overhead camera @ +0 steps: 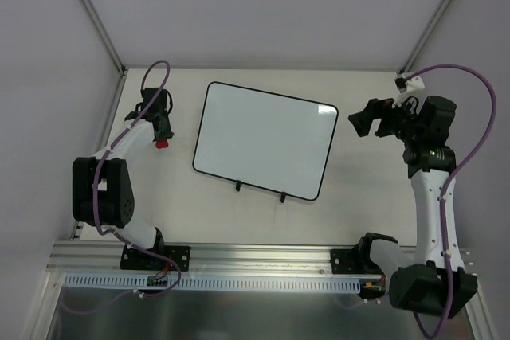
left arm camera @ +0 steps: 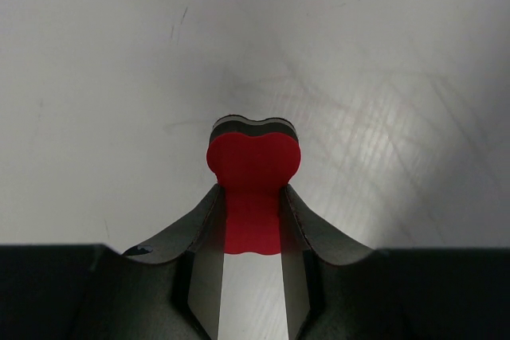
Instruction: Erase the whiteboard
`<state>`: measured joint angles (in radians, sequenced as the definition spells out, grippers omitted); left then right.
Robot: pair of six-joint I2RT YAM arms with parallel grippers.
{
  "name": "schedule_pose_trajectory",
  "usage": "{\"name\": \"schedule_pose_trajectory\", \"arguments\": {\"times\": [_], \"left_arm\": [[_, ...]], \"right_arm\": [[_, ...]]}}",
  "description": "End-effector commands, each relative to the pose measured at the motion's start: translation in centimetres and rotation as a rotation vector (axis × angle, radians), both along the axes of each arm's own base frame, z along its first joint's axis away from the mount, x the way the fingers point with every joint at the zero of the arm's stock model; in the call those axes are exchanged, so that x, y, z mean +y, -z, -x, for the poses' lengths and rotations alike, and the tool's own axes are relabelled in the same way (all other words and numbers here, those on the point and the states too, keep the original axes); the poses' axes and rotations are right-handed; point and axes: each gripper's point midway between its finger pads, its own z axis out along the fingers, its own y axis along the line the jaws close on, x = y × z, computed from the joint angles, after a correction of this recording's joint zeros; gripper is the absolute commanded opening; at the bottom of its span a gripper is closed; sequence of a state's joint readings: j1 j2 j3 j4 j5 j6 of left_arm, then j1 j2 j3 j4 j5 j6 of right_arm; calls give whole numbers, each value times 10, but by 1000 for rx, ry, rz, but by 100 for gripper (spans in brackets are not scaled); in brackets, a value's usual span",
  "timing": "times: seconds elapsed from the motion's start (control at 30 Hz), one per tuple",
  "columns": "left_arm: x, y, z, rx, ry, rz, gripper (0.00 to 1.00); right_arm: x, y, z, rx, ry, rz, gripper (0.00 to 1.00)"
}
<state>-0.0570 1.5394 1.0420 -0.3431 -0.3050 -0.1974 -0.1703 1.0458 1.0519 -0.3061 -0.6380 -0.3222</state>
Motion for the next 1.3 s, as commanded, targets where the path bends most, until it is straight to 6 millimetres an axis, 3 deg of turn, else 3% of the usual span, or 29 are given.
{"name": "schedule_pose_trajectory", "arguments": {"times": [0.0,0.1,0.4,0.53,0.57,0.67,0.7,0.77,0.8,0.87,0.9,0.97,1.03,1.13,1.27], "left_arm": [[-4,-7,-31,-29,28,87,9],[-2,-7,-50,-17,32,103,18],[8,23,-60,73,22,167,55],[7,18,-62,73,17,175,70],[6,14,-61,65,17,179,79],[5,-18,-56,1,21,184,93],[5,-44,-54,-58,27,178,99],[5,-70,-46,-107,30,174,99],[5,-100,-40,-180,38,167,99],[5,-133,-30,-259,45,157,99],[5,-164,-19,-338,53,145,99],[5,-197,-6,-425,60,133,99],[5,-244,16,-551,80,109,99],[4,-295,48,-684,97,81,99],[2,-345,87,-793,102,68,99]], "right_arm": [[-23,-21,15,-67,193,18,99],[-27,-40,35,-134,252,11,99],[-19,-44,79,-196,273,8,99],[-19,-43,88,-197,277,22,99],[-19,-46,91,-205,277,29,99],[-22,-57,95,-226,294,50,99],[-23,-60,95,-231,299,57,99],[-25,-73,98,-250,312,60,99],[-27,-78,99,-262,325,68,99],[-28,-93,101,-291,334,78,99],[-33,-99,102,-299,364,84,99],[-35,-118,105,-330,381,93,99],[-42,-133,107,-360,421,106,99],[-49,-161,114,-422,463,119,99],[-53,-196,126,-514,478,165,99]]}}
